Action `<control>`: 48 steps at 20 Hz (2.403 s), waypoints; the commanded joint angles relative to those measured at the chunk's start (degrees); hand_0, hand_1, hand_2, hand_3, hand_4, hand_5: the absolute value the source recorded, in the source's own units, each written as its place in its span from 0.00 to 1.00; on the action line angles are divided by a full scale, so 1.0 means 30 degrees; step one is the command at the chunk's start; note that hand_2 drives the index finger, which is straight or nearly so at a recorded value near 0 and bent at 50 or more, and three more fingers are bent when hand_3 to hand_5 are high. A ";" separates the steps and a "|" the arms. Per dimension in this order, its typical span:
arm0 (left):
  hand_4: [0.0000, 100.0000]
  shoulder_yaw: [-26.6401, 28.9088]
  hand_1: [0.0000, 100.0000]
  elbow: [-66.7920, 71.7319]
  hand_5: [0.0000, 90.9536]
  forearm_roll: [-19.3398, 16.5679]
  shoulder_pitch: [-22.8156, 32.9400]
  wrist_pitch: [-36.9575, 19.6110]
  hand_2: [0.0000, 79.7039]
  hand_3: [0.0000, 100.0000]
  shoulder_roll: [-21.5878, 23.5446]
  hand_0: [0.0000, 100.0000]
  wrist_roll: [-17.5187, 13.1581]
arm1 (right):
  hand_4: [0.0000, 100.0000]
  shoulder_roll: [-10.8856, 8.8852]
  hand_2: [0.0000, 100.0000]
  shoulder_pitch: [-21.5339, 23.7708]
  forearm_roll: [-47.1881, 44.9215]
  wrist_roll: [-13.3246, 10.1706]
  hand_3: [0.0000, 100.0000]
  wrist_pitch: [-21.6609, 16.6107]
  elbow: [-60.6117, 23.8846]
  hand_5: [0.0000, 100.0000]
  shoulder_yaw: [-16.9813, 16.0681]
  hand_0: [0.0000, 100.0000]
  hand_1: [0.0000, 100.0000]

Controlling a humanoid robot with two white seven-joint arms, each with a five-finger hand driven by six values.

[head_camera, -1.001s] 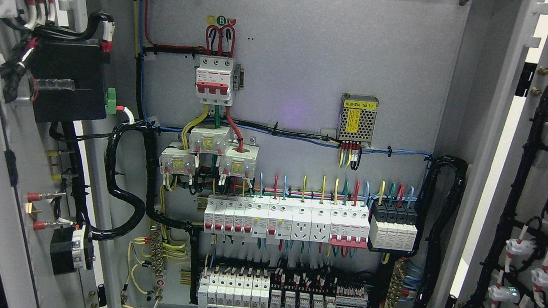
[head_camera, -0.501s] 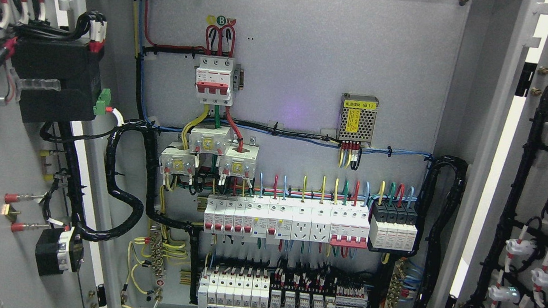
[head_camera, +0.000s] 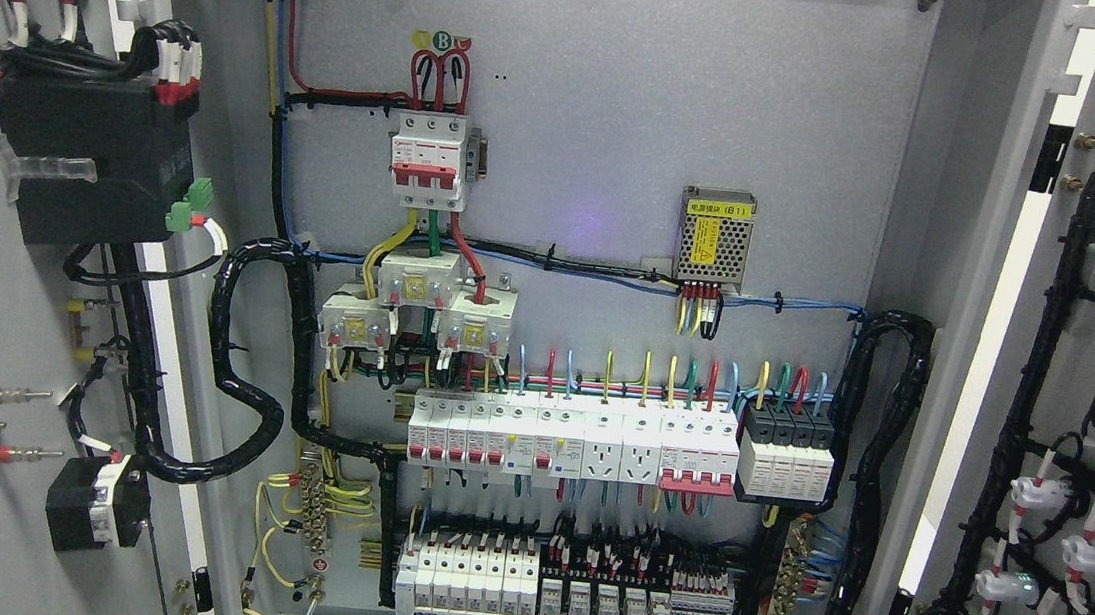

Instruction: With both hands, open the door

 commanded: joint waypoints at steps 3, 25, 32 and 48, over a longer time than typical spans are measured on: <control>0.04 0.0000 0.00 -0.0001 0.00 -0.0007 0.0000 -0.0004 0.00 0.00 0.0000 0.00 -0.0007 | 0.00 0.0693 0.00 -0.0014 0.0250 0.0000 0.00 -0.0014 0.0121 0.00 0.0299 0.00 0.00; 0.04 -0.0204 0.00 -0.0088 0.00 -0.0212 -0.0030 -0.0004 0.00 0.00 -0.0029 0.00 -0.0007 | 0.00 -0.0741 0.00 0.1626 0.0426 -0.2869 0.00 -0.1241 0.1408 0.00 -0.3245 0.00 0.00; 0.04 -0.0527 0.00 -0.6641 0.00 -0.0271 0.1110 0.0287 0.00 0.00 -0.0351 0.00 0.0023 | 0.00 -0.1914 0.00 0.3265 0.0397 -0.3428 0.00 -0.2004 0.1499 0.00 -0.4679 0.00 0.00; 0.04 -0.5567 0.00 -2.5395 0.00 -0.0242 0.8961 -0.0121 0.00 0.00 0.3309 0.00 0.0609 | 0.00 -0.3554 0.00 0.9095 0.2917 -0.3749 0.00 -0.8682 0.1003 0.00 -0.7142 0.00 0.00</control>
